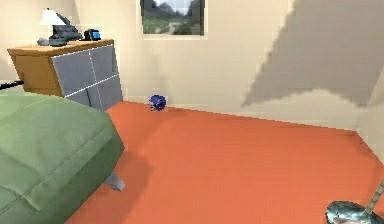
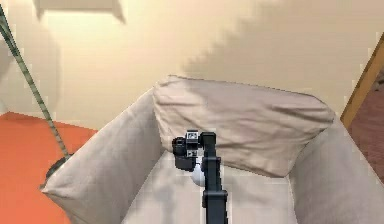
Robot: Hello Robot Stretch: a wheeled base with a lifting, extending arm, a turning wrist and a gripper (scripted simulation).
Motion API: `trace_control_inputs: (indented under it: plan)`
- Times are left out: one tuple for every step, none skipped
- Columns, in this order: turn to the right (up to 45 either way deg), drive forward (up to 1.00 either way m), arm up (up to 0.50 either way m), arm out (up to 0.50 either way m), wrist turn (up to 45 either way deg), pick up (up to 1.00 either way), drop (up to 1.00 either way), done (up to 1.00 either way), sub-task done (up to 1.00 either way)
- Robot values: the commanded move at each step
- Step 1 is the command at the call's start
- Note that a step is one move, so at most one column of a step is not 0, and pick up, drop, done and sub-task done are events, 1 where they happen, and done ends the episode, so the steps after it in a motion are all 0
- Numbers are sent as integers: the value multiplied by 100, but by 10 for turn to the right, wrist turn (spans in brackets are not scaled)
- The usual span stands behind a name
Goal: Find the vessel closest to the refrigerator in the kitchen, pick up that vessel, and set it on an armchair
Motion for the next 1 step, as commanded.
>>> trace_control_inputs:
  plan:
    - [0, 0, 0, 0, 0, 0, 0, 100, 0]
